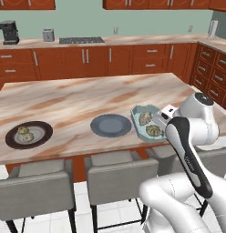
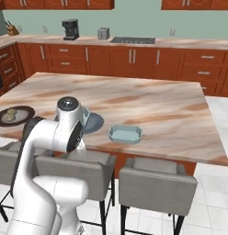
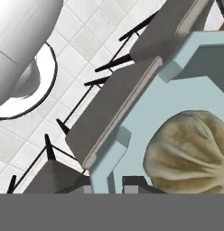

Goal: Place two dumplings into each of the tupperware containers and then place the containers in the fridge.

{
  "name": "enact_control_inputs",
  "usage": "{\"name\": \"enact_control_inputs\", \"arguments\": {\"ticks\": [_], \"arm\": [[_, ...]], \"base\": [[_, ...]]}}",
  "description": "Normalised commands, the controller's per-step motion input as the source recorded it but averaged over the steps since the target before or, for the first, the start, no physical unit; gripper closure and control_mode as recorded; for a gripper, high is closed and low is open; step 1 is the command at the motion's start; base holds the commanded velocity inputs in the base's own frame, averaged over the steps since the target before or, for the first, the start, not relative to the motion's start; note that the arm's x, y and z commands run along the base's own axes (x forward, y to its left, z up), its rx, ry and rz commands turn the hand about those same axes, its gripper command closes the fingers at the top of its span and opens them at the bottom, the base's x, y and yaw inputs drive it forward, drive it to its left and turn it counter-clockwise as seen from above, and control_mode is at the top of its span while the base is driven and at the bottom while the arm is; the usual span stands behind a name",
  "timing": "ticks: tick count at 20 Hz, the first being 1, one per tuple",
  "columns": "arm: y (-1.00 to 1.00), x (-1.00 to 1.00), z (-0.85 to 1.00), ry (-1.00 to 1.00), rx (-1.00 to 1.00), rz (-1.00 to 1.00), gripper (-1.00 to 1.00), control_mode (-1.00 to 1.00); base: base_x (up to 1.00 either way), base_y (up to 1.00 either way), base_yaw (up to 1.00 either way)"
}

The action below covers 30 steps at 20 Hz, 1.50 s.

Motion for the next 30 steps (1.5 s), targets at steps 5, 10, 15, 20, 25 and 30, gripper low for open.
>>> {"name": "enact_control_inputs", "arguments": {"ticks": [5, 10, 15, 20, 25, 30], "arm": [[0.00, 0.00, 0.00, 0.00, 0.00, 0.00, 1.00, 1.00], [0.00, 0.00, 0.00, 0.00, 0.00, 0.00, 1.00, 1.00], [0.00, 0.00, 0.00, 0.00, 0.00, 0.00, 1.00, 1.00], [0.00, 0.00, 0.00, 0.00, 0.00, 0.00, 1.00, 1.00], [0.00, 0.00, 0.00, 0.00, 0.00, 0.00, 1.00, 1.00], [0.00, 0.00, 0.00, 0.00, 0.00, 0.00, 1.00, 1.00]], "base": [[-0.38, 0.18, 0.21], [-0.03, 0.62, 0.50], [0.15, 0.80, 0.47], [0.29, 0.74, 0.37], [0.48, 0.66, 0.36], [0.66, 0.52, 0.37]]}}
